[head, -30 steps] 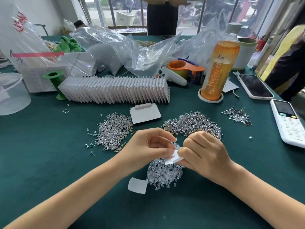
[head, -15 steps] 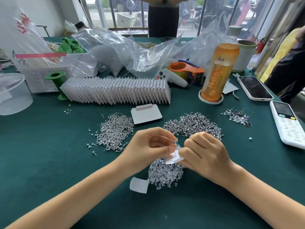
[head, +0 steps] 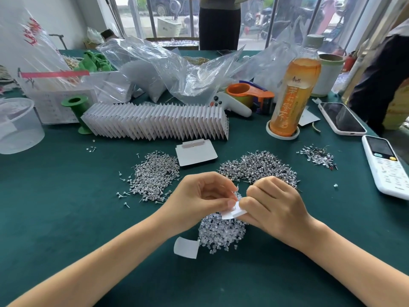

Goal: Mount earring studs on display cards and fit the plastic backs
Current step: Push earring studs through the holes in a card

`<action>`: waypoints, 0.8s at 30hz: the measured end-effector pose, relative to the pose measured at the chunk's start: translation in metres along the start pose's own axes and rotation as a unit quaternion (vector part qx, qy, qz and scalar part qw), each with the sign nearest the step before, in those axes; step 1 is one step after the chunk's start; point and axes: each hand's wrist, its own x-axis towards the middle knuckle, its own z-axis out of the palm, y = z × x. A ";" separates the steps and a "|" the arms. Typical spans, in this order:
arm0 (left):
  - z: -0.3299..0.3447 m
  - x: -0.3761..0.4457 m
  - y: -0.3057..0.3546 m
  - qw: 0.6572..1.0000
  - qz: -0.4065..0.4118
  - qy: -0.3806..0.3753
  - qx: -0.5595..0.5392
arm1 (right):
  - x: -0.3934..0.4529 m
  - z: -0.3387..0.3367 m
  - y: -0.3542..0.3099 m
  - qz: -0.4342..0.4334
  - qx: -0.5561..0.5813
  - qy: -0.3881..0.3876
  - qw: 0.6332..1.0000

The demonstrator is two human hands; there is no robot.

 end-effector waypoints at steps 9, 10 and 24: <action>0.003 0.000 -0.002 1.000 -0.002 0.010 -0.021 | 0.000 0.000 0.000 0.003 -0.005 -0.005 1.000; 0.003 -0.001 -0.002 1.000 -0.001 0.008 -0.020 | 0.000 0.000 0.000 0.002 -0.007 -0.006 1.000; 0.003 -0.001 -0.002 1.000 -0.015 0.017 0.002 | -0.001 0.000 -0.001 -0.008 -0.009 0.010 1.000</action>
